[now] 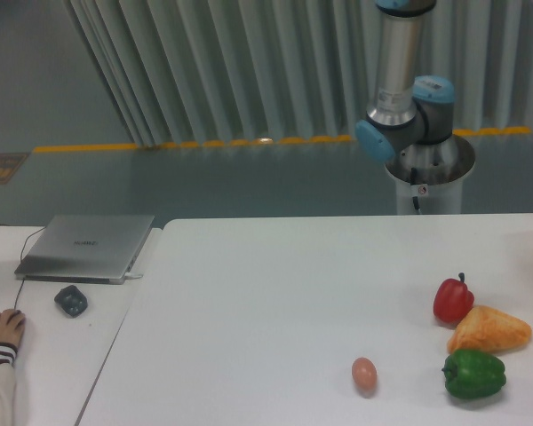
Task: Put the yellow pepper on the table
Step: 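Carry the yellow pepper in the gripper down toward the red pepper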
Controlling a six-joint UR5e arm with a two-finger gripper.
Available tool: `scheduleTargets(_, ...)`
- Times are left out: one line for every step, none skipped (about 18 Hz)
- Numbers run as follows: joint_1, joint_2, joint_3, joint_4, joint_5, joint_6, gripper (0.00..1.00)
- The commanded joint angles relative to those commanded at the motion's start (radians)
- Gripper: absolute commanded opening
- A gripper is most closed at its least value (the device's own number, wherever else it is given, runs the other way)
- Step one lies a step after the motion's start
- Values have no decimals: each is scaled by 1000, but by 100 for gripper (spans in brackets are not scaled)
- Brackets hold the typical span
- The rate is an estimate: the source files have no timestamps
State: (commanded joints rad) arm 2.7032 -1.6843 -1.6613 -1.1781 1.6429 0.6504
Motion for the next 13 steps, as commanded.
scheduleTargets(-34,0,0,0,2,-3,48)
scheduleTargets(-61,2,-2,0,2,-8,48)
scheduleTargets(-87,2,-3,0,2,-14,48)
scheduleTargets(-117,0,-5,0,2,-23,48)
scheduleTargets(-146,-3,-6,0,2,-34,48)
scheduleTargets(-173,-11,-9,3,2,-47,48)
scheduleTargets(-212,-18,-11,6,0,-54,48)
scheduleTargets(-251,-34,-11,8,0,-54,48)
scheduleTargets(-285,-47,-9,9,0,-55,48)
scheduleTargets(-310,-60,-9,12,-2,-55,48)
scheduleTargets(-339,-73,-9,14,-3,-55,48)
scheduleTargets(-367,-84,-6,14,-6,-55,48)
scheduleTargets(-387,-100,-6,15,-6,-57,49)
